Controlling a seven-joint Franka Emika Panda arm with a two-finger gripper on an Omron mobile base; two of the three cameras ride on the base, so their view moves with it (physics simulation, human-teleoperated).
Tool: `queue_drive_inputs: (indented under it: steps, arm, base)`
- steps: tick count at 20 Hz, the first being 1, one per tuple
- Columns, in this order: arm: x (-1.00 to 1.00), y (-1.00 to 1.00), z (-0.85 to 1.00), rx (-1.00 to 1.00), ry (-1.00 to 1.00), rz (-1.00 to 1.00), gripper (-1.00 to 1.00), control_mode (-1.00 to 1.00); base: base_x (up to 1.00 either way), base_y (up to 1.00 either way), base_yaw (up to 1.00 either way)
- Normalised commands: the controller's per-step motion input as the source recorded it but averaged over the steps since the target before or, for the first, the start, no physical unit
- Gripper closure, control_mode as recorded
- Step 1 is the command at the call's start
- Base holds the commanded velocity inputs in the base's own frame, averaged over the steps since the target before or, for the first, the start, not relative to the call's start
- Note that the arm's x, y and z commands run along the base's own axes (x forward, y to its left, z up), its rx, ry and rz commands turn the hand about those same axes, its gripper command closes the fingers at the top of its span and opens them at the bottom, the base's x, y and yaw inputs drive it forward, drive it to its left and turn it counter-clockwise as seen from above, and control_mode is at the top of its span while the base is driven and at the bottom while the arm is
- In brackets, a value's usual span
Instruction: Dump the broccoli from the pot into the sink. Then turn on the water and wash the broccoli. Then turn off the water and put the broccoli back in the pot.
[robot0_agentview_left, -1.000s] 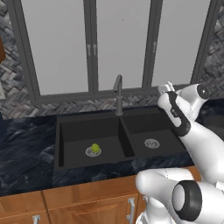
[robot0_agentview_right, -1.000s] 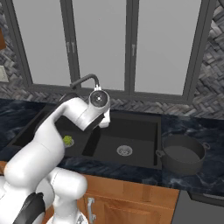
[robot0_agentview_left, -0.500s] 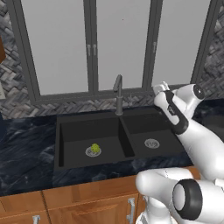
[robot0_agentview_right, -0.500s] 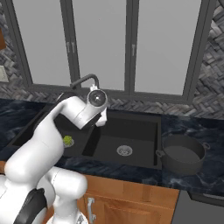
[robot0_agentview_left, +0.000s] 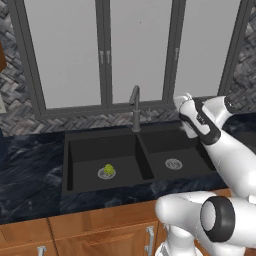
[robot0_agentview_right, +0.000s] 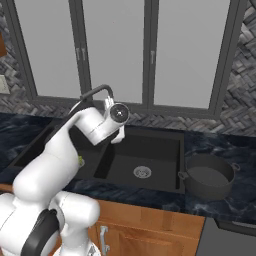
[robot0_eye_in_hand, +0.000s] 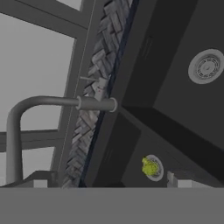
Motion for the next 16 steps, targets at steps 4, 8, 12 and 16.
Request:
queue_drive_inputs:
  steps: [4, 8, 12, 16]
  arm:
    - [0.11, 0.2, -0.01, 0.0, 0.0, 0.06, -1.0, -1.0]
    - [0.13, 0.26, -0.08, 0.0, 0.0, 0.05, -1.0, -1.0]
    - [0.09, 0.19, -0.17, 0.0, 0.0, 0.05, -1.0, -1.0]
    - [0.04, 0.15, -0.14, 0.01, 0.0, 0.05, -1.0, -1.0]
  base:
    - [0.0, 0.0, 0.0]
    - [0.0, 0.0, 0.0]
    - [0.0, 0.0, 0.0]
    - [0.0, 0.0, 0.0]
